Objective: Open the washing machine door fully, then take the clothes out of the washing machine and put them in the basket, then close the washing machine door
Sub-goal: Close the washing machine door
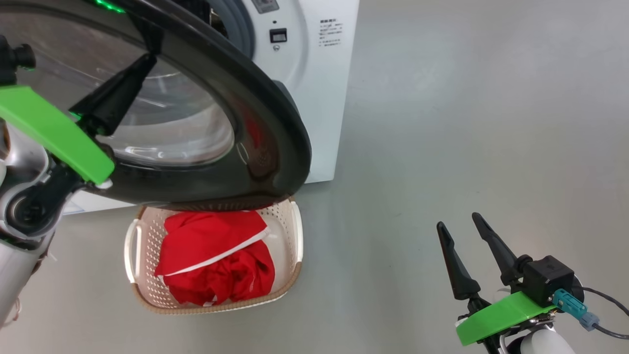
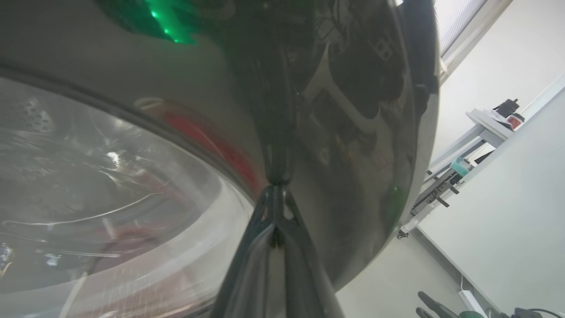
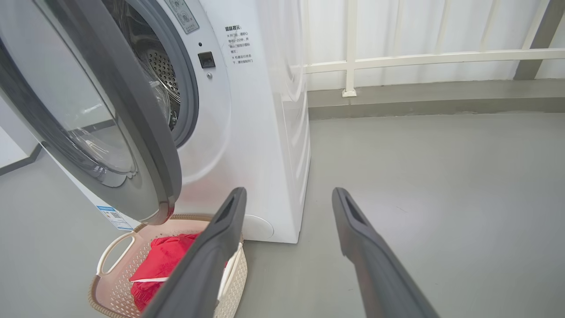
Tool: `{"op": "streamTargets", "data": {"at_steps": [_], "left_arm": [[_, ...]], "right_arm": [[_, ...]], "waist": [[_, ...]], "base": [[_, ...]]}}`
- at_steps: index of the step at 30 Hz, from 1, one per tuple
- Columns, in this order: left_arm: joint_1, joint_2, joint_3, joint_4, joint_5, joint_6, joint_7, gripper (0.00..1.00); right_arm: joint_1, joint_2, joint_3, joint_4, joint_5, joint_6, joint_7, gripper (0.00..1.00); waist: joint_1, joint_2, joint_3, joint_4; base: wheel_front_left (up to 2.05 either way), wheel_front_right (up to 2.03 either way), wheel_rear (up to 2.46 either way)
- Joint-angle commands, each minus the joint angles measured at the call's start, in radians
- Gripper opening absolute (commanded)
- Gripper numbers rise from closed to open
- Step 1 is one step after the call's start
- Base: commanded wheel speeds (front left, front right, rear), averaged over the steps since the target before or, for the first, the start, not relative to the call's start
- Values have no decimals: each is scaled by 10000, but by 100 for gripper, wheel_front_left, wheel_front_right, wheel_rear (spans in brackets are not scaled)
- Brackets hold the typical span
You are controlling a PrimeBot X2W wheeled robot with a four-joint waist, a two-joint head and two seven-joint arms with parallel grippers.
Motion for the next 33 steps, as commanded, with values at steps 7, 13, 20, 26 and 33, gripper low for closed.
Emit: {"op": "streamTargets", "data": {"at_steps": [7,13,20,26,33], "left_arm": [[-878,453,-265,424,255,-59,-709,0],[-1306,410,-759,978,266,-59,-1399,0],[-1808,344,-1278,1515,194,-59,-2111,0],[-2262,243,-1612,1942,76,-59,-2732,0],[-2745,59,-2016,2538,-5,-59,-3258,0]], "right_arm": [[-340,14,144,-287,92,63,-63,100],[-393,14,153,-309,93,63,-63,100],[-487,14,144,-343,99,63,-63,100],[-540,14,155,-356,119,63,-63,100],[-609,14,233,-332,179,63,-63,100]], "waist": [[0,0,123,-138],[0,0,197,-201],[0,0,325,-261],[0,0,428,-322],[0,0,497,-463]], "base": [[0,0,0],[0,0,0],[0,0,0],[0,0,0],[0,0,0]]}}
